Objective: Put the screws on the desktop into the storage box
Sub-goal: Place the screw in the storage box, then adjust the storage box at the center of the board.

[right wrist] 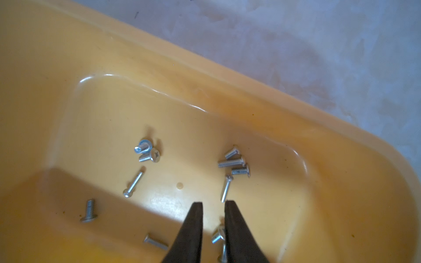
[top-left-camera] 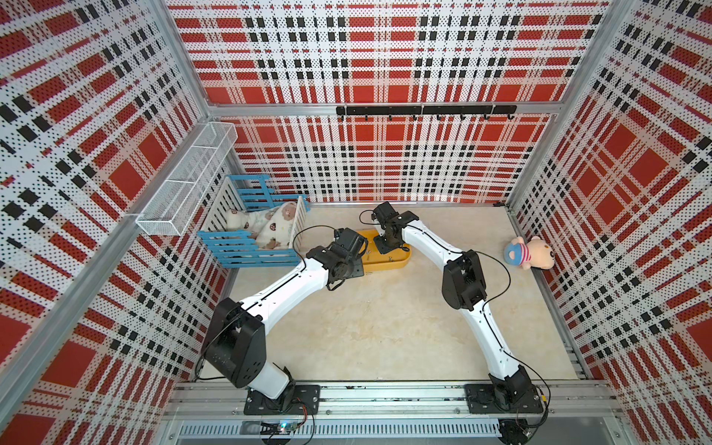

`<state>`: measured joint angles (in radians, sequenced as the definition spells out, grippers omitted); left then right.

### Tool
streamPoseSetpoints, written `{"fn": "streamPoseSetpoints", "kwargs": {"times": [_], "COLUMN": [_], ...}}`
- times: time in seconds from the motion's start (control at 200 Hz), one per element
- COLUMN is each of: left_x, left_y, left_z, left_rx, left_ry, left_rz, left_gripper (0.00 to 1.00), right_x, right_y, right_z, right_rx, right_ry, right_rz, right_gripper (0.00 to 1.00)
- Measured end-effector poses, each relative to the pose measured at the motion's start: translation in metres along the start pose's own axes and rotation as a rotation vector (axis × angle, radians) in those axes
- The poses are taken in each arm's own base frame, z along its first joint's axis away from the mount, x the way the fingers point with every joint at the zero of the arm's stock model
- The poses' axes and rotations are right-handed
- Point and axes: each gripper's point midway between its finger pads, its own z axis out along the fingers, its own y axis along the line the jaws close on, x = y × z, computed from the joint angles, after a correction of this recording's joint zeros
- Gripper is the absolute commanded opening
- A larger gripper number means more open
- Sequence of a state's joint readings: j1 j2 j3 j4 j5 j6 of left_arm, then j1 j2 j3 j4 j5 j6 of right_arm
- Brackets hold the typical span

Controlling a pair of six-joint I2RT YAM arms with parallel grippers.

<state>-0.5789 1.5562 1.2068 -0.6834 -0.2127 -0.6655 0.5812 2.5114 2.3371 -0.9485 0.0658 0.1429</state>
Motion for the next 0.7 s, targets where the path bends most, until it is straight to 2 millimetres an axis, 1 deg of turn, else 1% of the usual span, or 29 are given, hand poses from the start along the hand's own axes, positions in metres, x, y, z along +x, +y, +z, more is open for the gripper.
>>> {"fn": "streamPoseSetpoints", "kwargs": {"times": [0.055,0.095,0.155,0.2,0.286,0.381,0.431,0.506,0.566,0.611,0.701], "left_x": [0.000,0.000,0.001,0.003,0.009,0.019,0.023,0.029,0.033,0.035,0.034], "left_y": [-0.002,-0.004,-0.007,-0.010,-0.015,-0.020,-0.021,-0.022,-0.023,-0.023,-0.025], "left_z": [0.002,0.004,0.010,0.016,0.029,0.046,0.054,0.065,0.071,0.075,0.082], "left_rx": [0.005,0.010,0.017,0.021,0.027,0.027,0.023,0.018,0.014,0.010,0.005], "left_ry": [0.001,0.001,0.007,0.015,0.037,0.069,0.081,0.103,0.116,0.123,0.127], "left_rz": [-0.003,-0.006,-0.006,-0.006,0.001,0.009,0.013,0.019,0.022,0.024,0.026], "left_gripper": [0.50,0.47,0.42,0.38,0.33,0.29,0.28,0.28,0.28,0.27,0.28], "right_x": [0.001,0.004,0.005,0.002,-0.012,-0.028,-0.033,-0.034,-0.029,-0.023,-0.006], "right_y": [-0.001,-0.003,-0.007,-0.010,-0.018,-0.028,-0.033,-0.039,-0.042,-0.044,-0.045], "right_z": [-0.002,-0.008,-0.022,-0.039,-0.083,-0.145,-0.175,-0.208,-0.223,-0.227,-0.220], "right_rx": [0.004,0.011,0.025,0.038,0.058,0.081,0.093,0.105,0.112,0.116,0.119], "right_ry": [-0.007,-0.009,-0.023,-0.047,-0.134,-0.257,-0.315,-0.379,-0.401,-0.403,-0.370], "right_rz": [0.004,0.007,0.014,0.020,0.039,0.067,0.080,0.098,0.109,0.116,0.122], "right_gripper": [0.25,0.26,0.27,0.27,0.28,0.30,0.31,0.31,0.32,0.32,0.32]}}
